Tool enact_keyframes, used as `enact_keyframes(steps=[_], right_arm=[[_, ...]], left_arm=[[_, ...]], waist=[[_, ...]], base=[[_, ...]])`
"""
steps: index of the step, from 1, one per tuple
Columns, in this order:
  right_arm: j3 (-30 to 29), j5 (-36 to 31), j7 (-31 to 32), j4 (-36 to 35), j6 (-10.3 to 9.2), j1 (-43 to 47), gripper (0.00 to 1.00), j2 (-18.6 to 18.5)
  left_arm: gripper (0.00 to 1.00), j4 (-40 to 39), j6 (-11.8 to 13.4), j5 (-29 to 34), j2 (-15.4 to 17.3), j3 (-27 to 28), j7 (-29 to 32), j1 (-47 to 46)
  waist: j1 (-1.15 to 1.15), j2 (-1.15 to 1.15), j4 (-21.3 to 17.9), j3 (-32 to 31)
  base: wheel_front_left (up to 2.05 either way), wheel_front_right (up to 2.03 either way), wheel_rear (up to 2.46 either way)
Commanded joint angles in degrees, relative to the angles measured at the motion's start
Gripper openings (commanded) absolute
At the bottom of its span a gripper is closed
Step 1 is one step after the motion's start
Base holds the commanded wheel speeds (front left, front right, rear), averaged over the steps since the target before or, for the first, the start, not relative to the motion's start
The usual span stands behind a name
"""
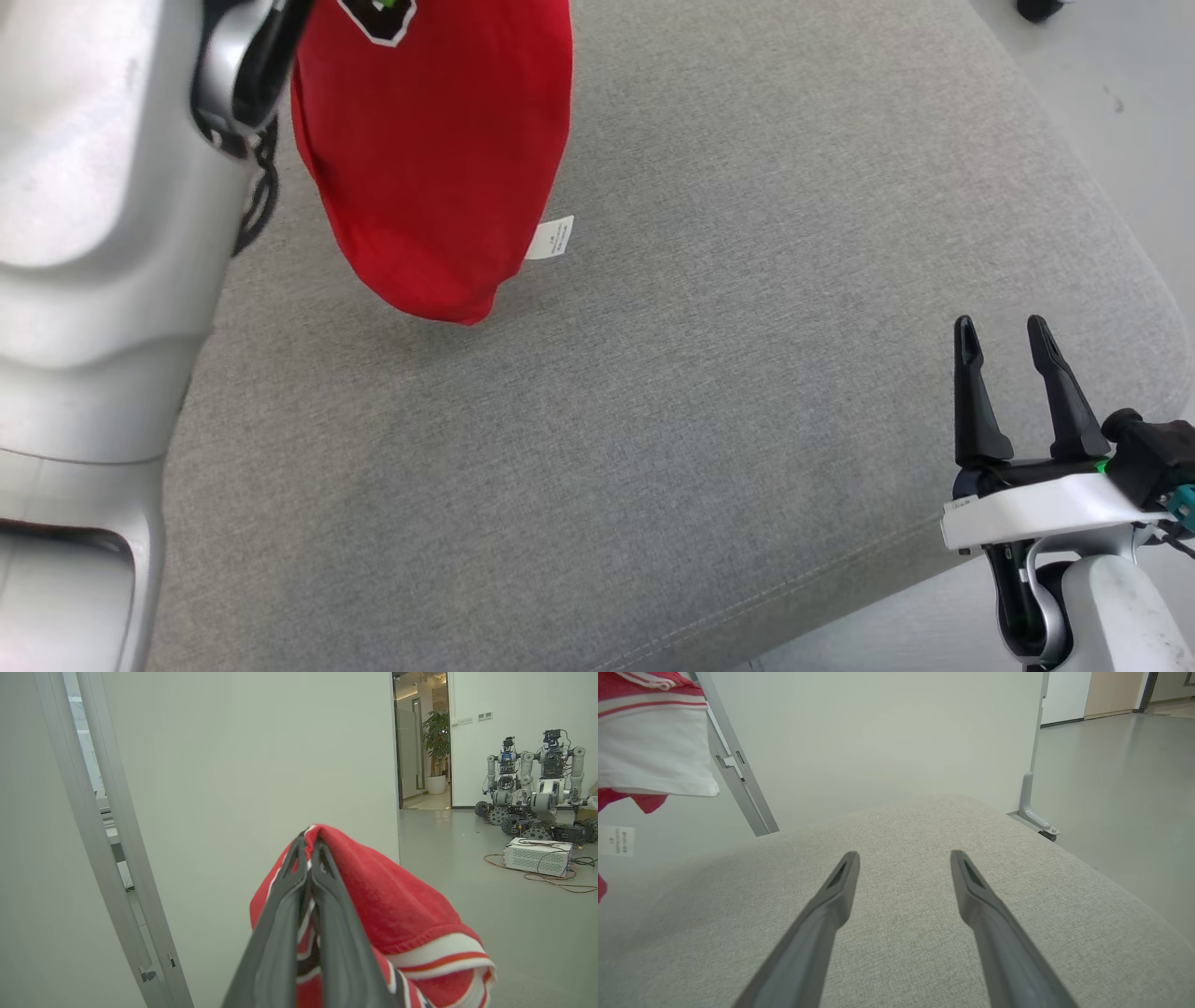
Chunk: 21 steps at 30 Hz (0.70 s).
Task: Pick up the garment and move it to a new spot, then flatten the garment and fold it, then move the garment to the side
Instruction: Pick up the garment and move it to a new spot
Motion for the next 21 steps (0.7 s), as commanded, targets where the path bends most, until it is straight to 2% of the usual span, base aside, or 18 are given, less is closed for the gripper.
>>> enact_keyframes(steps=[1,11,14,18,19,20,21], right_arm=[[-0.14,0.52,-0.26,-0.33,-0.04,-0.69,1.00,0.20],[0.20,0.07,-0.27,-0.49,-0.04,0.10,1.00,0.69],[0.94,0.06,-0.27,-0.13,-0.04,0.17,1.00,0.63],[1.58,-0.02,-0.27,0.21,-0.04,0.29,1.00,0.13],[1.71,-0.08,-0.25,0.28,-0.04,0.45,1.00,0.04],[1.85,-0.14,-0.24,0.34,-0.04,0.61,1.00,0.00],[2.01,-0.19,-0.24,0.37,-0.04,0.81,1.00,-0.01]], left_arm=[[0.00,0.31,0.52,-0.30,-0.41,-0.14,-1.00,2.19],[0.00,3.77,3.87,-1.95,-4.49,-2.86,-7.55,19.26],[0.00,5.50,4.39,-2.92,-5.69,-3.76,-9.79,25.54],[0.00,7.81,3.89,-2.52,-7.49,-6.76,-11.63,31.79],[0.38,8.25,3.91,-2.47,-7.88,-7.30,-12.27,32.94],[1.00,8.57,3.97,-2.43,-8.18,-7.70,-12.88,33.72],[1.00,8.87,4.05,-2.35,-8.45,-8.10,-13.55,34.51]], waist=[[0.00,-0.01,-1.59,0.17],[0.00,-0.01,-0.14,-0.41],[0.00,-0.01,0.31,-0.77],[0.00,-0.01,0.83,-1.73],[0.00,-0.01,1.07,-2.04],[0.00,-0.01,1.24,-2.30],[0.00,-0.01,1.46,-2.71]], base=[[0.00,0.00,0.00],[0.00,0.00,0.00],[0.00,0.00,0.00],[0.00,0.00,0.00],[0.00,0.00,0.00],[0.00,0.00,0.00],[0.00,0.00,0.00]])
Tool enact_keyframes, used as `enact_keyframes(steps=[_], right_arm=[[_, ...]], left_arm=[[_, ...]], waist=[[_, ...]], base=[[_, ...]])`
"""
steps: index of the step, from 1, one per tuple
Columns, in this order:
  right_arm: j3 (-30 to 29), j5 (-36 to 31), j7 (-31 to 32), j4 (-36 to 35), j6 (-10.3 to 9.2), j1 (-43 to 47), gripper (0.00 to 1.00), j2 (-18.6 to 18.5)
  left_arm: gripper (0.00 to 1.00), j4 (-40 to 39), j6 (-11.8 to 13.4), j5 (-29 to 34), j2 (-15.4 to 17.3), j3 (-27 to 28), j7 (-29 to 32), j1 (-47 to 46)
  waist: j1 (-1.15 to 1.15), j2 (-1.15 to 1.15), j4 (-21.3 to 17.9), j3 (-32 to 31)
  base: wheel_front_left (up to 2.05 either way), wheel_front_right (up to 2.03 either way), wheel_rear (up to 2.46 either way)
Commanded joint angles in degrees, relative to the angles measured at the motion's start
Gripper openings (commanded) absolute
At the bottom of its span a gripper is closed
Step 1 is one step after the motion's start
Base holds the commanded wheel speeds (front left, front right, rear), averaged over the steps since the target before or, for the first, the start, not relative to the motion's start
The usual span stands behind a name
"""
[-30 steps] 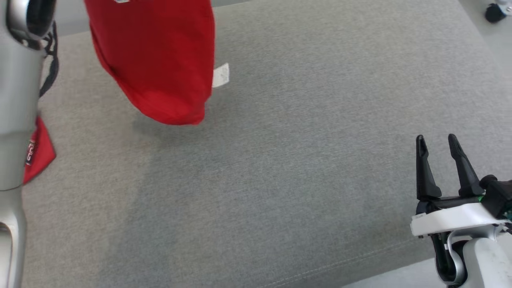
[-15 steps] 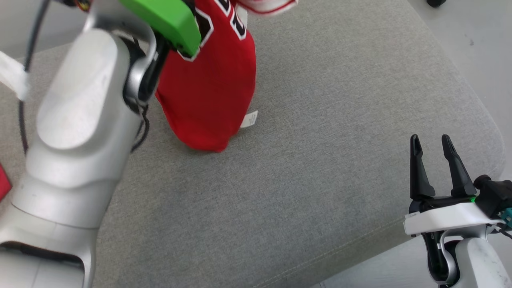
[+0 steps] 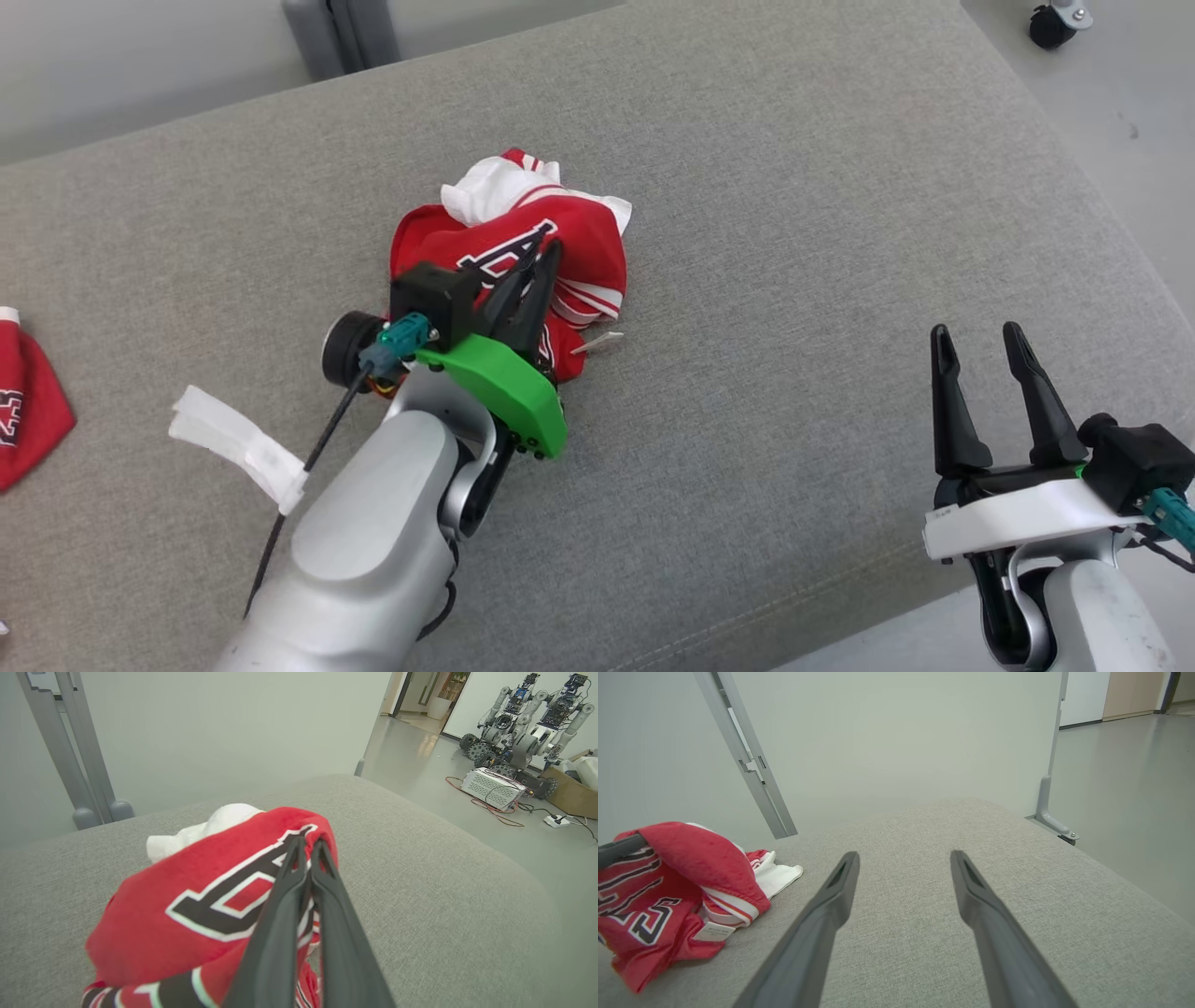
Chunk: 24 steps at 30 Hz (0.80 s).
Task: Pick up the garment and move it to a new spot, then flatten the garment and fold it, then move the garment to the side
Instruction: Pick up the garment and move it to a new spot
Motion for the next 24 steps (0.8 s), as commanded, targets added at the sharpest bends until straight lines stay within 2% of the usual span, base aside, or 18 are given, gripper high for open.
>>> enact_keyframes(steps=[1,6,12,17,24], right_arm=[[0.22,-0.25,-0.19,0.13,-0.04,0.83,1.00,-0.14],[0.55,-0.57,-0.19,0.52,-0.04,1.72,1.00,-0.47],[1.15,-0.83,-0.18,0.65,-0.04,3.32,1.00,-0.78],[1.03,-1.28,-0.18,0.47,-0.04,4.45,1.00,-1.03],[0.96,-1.62,-0.18,0.32,-0.04,5.86,1.00,-1.33]], left_arm=[[1.00,0.23,0.13,0.58,0.06,-0.22,-0.97,0.96],[1.00,-0.67,0.91,1.94,0.59,0.15,-3.82,2.21],[1.00,-4.24,2.58,3.45,3.42,3.32,-5.04,5.23],[1.00,-9.63,4.54,4.33,6.24,8.19,-5.03,10.10],[1.00,-15.91,5.75,7.06,9.05,14.45,-5.00,17.18]], waist=[[0.00,0.00,0.68,-1.04],[0.00,0.00,1.91,-3.82],[0.00,0.00,4.56,-7.03],[0.00,0.00,7.25,-9.08],[0.00,0.00,11.43,-10.86]], base=[[0.00,0.00,0.00],[0.00,0.00,0.00],[0.00,0.00,0.00],[0.00,0.00,0.00],[0.00,0.00,0.00]])
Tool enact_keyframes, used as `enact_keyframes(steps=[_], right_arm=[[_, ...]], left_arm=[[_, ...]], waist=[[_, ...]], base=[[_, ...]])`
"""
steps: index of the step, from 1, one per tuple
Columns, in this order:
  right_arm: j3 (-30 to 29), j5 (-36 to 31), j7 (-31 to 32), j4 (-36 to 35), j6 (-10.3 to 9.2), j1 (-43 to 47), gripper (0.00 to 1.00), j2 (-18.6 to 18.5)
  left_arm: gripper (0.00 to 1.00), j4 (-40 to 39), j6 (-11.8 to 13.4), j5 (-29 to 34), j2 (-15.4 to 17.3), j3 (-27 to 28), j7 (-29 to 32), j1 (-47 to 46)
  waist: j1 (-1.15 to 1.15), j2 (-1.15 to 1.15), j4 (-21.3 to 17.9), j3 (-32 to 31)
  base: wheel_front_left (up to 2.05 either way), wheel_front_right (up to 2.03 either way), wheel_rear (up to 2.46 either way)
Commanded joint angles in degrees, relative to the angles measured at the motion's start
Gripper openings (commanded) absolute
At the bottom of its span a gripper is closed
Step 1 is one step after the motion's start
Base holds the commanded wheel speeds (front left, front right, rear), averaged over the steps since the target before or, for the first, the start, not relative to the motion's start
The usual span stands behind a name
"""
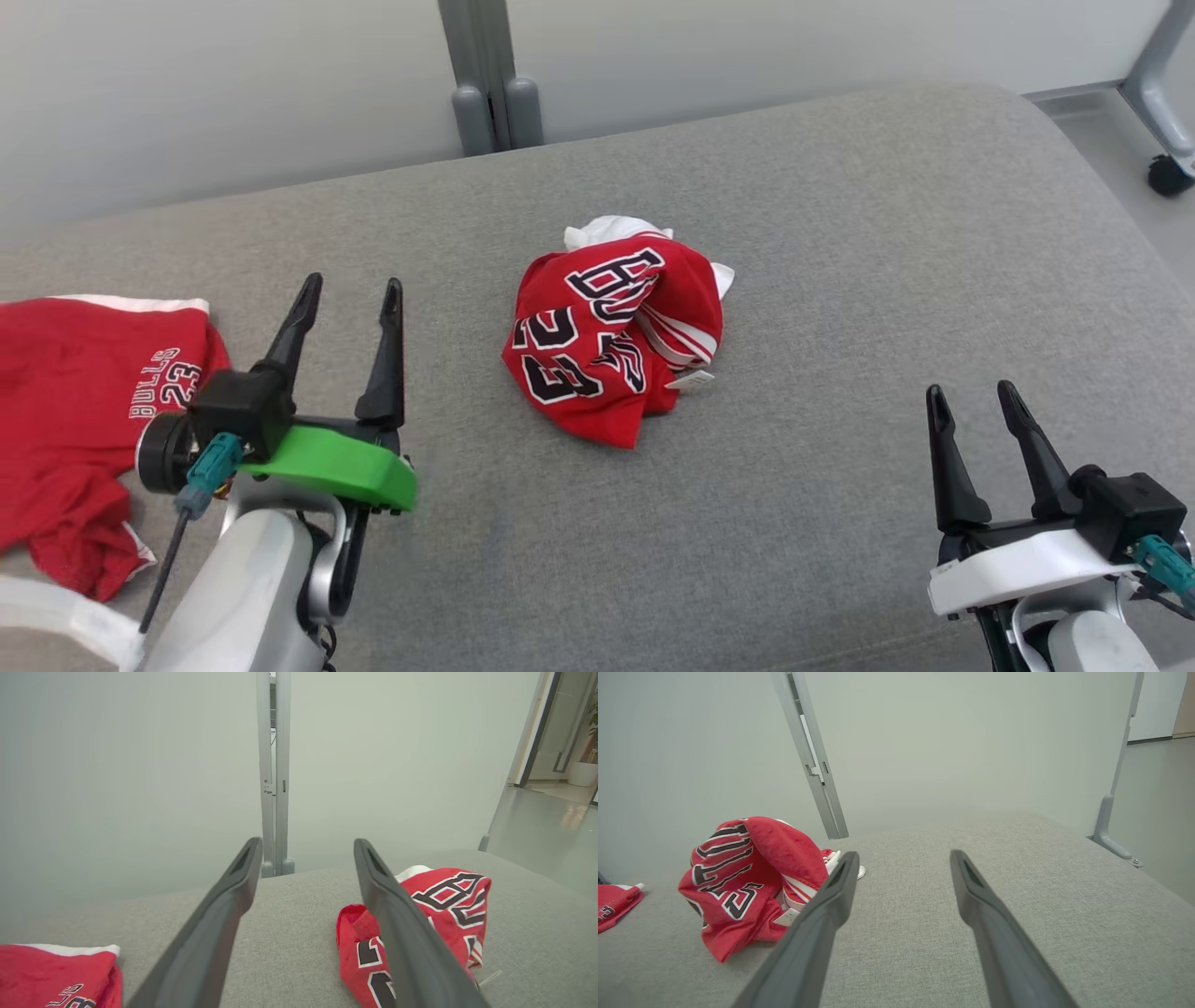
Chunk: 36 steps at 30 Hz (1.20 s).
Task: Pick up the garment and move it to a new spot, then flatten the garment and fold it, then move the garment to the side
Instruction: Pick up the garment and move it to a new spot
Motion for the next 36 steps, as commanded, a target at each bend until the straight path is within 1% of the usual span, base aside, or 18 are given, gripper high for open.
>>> enact_keyframes(steps=[1,9,18,25,36], right_arm=[[0.06,-0.37,-0.18,-0.09,-0.04,0.98,1.00,-0.15],[0.27,-0.52,-0.14,-0.17,-0.04,1.63,1.00,-0.17],[0.78,-0.72,0.29,-0.51,-0.04,1.98,1.00,0.04],[0.84,-0.77,0.65,-0.69,-0.04,2.38,1.00,-0.19],[0.67,-0.85,1.15,-1.11,-0.04,3.12,1.00,-0.19]], left_arm=[[1.00,-1.25,0.57,1.12,0.66,1.33,-0.03,2.20],[1.00,-6.69,0.75,3.98,1.74,8.08,-0.03,9.98],[1.00,-9.62,-0.22,6.37,1.01,12.97,-0.04,18.02],[1.00,-10.51,-1.70,8.35,-0.32,14.75,-0.04,20.99],[1.00,-10.91,-4.78,9.95,-2.55,17.27,-0.04,23.75]], waist=[[0.00,0.00,3.04,-1.82],[0.00,0.00,6.96,-2.98],[0.00,0.00,8.93,-4.04],[0.00,0.00,9.84,-4.45],[0.00,0.00,10.58,-4.96]], base=[[0.00,0.00,0.00],[0.00,0.00,0.00],[0.00,0.00,0.00],[0.00,0.00,0.00],[0.00,0.00,0.00]])
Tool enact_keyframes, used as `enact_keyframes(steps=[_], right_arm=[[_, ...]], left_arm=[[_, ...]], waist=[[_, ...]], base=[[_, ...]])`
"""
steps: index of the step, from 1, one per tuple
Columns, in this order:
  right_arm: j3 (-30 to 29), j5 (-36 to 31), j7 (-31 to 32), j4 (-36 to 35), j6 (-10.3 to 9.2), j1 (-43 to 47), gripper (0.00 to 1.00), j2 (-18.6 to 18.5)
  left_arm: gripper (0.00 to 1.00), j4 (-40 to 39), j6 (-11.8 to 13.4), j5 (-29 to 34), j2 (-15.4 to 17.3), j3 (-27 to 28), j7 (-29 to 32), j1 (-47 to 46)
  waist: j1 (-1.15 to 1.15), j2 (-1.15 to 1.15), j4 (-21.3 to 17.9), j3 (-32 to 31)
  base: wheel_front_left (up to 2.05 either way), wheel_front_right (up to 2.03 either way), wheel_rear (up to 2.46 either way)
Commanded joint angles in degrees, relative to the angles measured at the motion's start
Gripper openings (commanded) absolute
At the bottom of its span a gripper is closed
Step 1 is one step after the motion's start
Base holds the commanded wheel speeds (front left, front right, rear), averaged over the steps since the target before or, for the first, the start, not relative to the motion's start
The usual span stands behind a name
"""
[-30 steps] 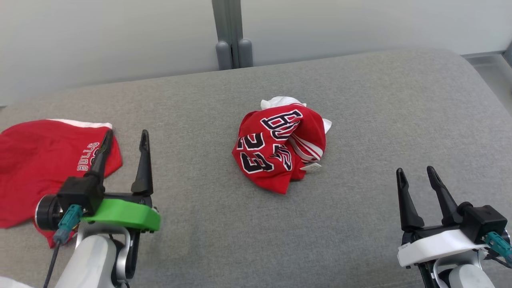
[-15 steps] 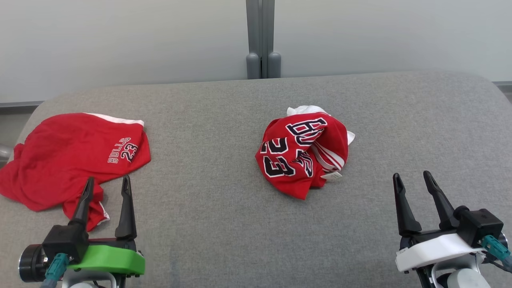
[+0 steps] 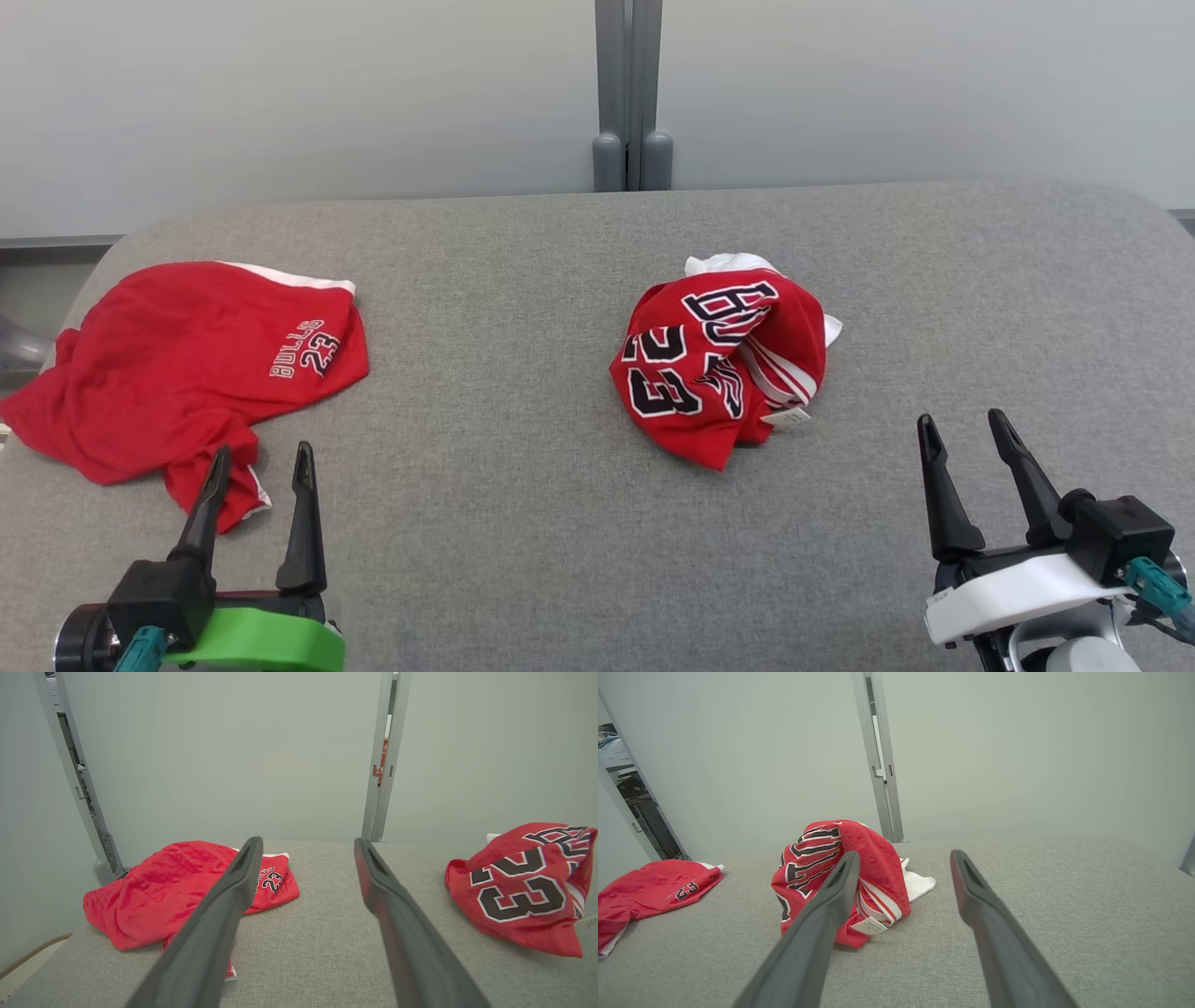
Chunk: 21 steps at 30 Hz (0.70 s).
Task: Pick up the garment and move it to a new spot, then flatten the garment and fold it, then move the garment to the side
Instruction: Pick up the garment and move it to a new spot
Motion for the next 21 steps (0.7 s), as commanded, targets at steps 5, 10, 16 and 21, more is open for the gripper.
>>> enact_keyframes(steps=[5,10,16,21], right_arm=[[-0.34,-0.16,0.29,-0.19,-0.04,0.86,1.00,-0.04],[-0.47,-0.31,0.46,-0.29,-0.04,1.18,1.00,0.03],[-0.62,-0.53,0.79,-0.56,-0.04,1.44,1.00,0.14],[-0.75,-0.60,1.05,-0.71,-0.04,1.55,1.00,0.01]], left_arm=[[1.00,0.67,-1.86,1.01,-0.80,0.19,-0.03,2.04],[1.00,0.98,-2.78,1.83,-1.28,0.23,-0.03,2.35],[1.00,1.35,-3.42,2.25,-2.29,0.40,-0.04,2.45],[1.00,1.67,-3.79,2.65,-2.69,0.82,-0.04,2.40]], waist=[[0.00,0.00,0.43,-0.34],[0.00,0.00,0.92,-0.61],[0.00,0.00,1.44,-0.70],[0.00,0.00,1.54,-0.76]], base=[[0.00,0.00,0.00],[0.00,0.00,0.00],[0.00,0.00,0.00],[0.00,0.00,0.00]])
